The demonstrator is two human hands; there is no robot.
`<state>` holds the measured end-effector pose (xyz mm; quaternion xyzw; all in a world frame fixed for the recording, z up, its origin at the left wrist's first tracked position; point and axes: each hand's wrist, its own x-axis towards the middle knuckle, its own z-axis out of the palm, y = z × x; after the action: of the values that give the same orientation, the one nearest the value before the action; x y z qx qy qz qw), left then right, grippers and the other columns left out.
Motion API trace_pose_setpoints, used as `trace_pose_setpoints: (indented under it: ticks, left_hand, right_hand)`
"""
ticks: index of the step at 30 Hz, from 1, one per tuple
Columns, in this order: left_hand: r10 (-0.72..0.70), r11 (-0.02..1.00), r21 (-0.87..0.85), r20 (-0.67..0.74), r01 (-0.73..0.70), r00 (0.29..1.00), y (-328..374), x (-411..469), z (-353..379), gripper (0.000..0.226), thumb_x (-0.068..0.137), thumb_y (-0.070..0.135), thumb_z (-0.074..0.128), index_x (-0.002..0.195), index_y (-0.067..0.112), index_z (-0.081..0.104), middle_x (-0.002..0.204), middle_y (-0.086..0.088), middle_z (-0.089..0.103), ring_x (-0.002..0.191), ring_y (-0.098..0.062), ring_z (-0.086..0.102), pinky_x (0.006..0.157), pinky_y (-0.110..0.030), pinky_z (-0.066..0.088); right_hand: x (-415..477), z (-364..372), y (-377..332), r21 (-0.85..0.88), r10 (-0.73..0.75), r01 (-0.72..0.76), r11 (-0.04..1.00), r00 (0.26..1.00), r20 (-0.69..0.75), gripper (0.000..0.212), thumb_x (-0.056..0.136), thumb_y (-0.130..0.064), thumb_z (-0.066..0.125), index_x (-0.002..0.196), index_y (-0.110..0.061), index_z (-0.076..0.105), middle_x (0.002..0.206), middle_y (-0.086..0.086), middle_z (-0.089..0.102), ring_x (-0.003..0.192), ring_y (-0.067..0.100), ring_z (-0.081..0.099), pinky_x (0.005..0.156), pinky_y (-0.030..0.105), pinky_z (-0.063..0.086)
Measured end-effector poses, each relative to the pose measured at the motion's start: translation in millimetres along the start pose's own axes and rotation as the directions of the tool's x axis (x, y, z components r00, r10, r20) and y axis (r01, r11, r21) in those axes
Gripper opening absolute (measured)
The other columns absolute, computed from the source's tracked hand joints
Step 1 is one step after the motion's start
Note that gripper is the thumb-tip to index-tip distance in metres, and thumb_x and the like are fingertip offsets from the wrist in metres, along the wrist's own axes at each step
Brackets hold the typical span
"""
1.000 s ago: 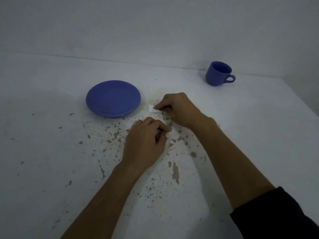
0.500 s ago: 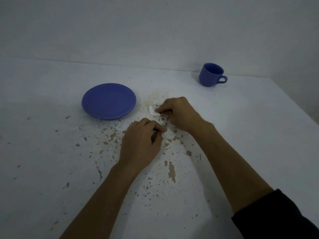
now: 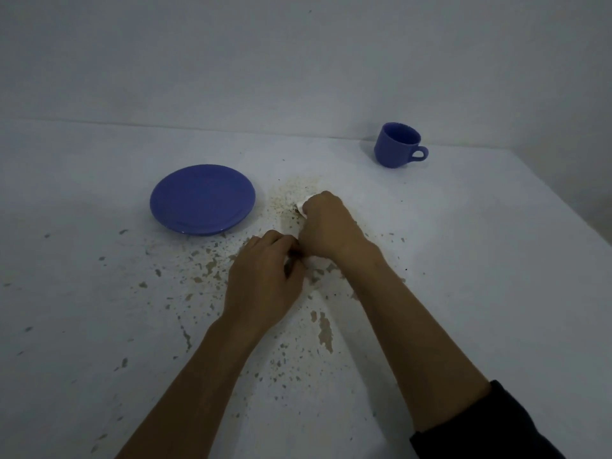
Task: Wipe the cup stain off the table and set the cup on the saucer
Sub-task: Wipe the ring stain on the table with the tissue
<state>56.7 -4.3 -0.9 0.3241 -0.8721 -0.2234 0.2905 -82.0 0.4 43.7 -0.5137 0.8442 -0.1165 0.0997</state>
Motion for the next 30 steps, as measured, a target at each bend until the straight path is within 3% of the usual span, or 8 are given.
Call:
trace_pose_setpoints:
  ticks: [3,6,8,10,18,22,26,30]
  left_hand:
    - [-0.014,1.000,-0.024,0.002,0.014,1.000,-1,-1,0,0.012,0.087,0.023,0.059,0.094,0.026,0.068,0.095,0.008,0.065,0.081,-0.011,0.053,0.069,-0.022,0.038]
    - [-0.013,0.999,-0.043,0.003,0.013,1.000,1,-1,0,0.012,0.087,0.023,0.059,0.094,0.027,0.068,0.096,0.009,0.065,0.082,-0.010,0.053,0.070,-0.022,0.039]
    - [-0.016,0.999,-0.052,0.013,0.017,1.000,2,0,-1,0.012,0.087,0.024,0.058,0.093,0.027,0.068,0.096,0.010,0.064,0.083,-0.010,0.054,0.071,-0.023,0.041]
    - [-0.022,0.999,-0.044,0.013,0.022,1.000,2,0,-2,0.012,0.087,0.024,0.058,0.093,0.027,0.068,0.096,0.010,0.064,0.083,-0.010,0.054,0.073,-0.023,0.042]
    - [0.001,0.999,-0.040,0.003,-0.001,1.000,5,0,-4,0.012,0.086,0.017,0.061,0.093,0.021,0.070,0.093,0.004,0.066,0.079,-0.015,0.055,0.071,-0.026,0.043]
    - [0.010,0.998,-0.063,0.004,-0.010,1.000,6,-3,-7,0.011,0.086,0.015,0.060,0.090,0.019,0.070,0.090,0.005,0.065,0.079,-0.014,0.056,0.073,-0.024,0.042]
    - [-0.007,0.997,-0.072,0.023,0.008,1.000,5,-2,-6,0.011,0.087,0.020,0.059,0.091,0.023,0.068,0.093,0.007,0.064,0.084,-0.012,0.056,0.076,-0.026,0.044]
    - [-0.017,0.998,-0.063,0.024,0.018,1.000,3,0,-4,0.011,0.087,0.024,0.058,0.093,0.026,0.067,0.096,0.010,0.064,0.085,-0.011,0.055,0.075,-0.026,0.045]
  right_hand:
    - [2,-14,13,-0.005,-0.081,0.082,0.997,0.990,0.113,0.051,0.084,-0.006,0.062,0.133,-0.007,0.051,0.139,0.015,0.050,0.125,0.028,0.050,0.104,0.029,0.039]
    - [3,-17,21,0.085,-0.128,0.129,0.988,0.992,-0.017,0.034,0.082,-0.017,0.071,0.113,-0.003,0.067,0.113,0.020,0.066,0.099,0.028,0.063,0.087,0.029,0.048]
    - [4,-13,27,0.133,-0.136,0.149,0.980,0.986,-0.101,0.032,0.078,-0.023,0.075,0.101,0.000,0.072,0.095,0.021,0.070,0.079,0.027,0.063,0.069,0.027,0.046]
    - [5,-10,29,0.225,-0.124,0.158,0.961,0.980,-0.158,0.029,0.075,-0.025,0.078,0.098,-0.007,0.075,0.089,0.014,0.072,0.071,0.015,0.059,0.066,0.020,0.044]
    - [22,14,8,0.211,0.066,0.003,0.977,0.945,-0.319,0.030,0.082,-0.029,0.072,0.073,-0.001,0.071,0.073,0.013,0.071,0.059,0.018,0.057,0.066,0.030,0.051]
    - [28,5,13,0.468,0.229,-0.058,0.882,0.920,-0.318,0.030,0.080,-0.031,0.074,0.070,-0.002,0.073,0.068,0.013,0.073,0.046,0.008,0.050,0.050,0.019,0.045]
    - [28,-11,35,0.662,0.385,-0.132,0.737,0.888,-0.252,0.029,0.079,-0.037,0.074,0.069,-0.010,0.073,0.067,0.004,0.073,0.050,0.011,0.059,0.060,0.024,0.054]
    - [21,-11,36,0.489,0.181,-0.037,0.871,0.951,-0.251,0.024,0.083,-0.037,0.068,0.080,-0.015,0.076,0.072,0.001,0.074,0.058,0.013,0.064,0.057,0.019,0.047]
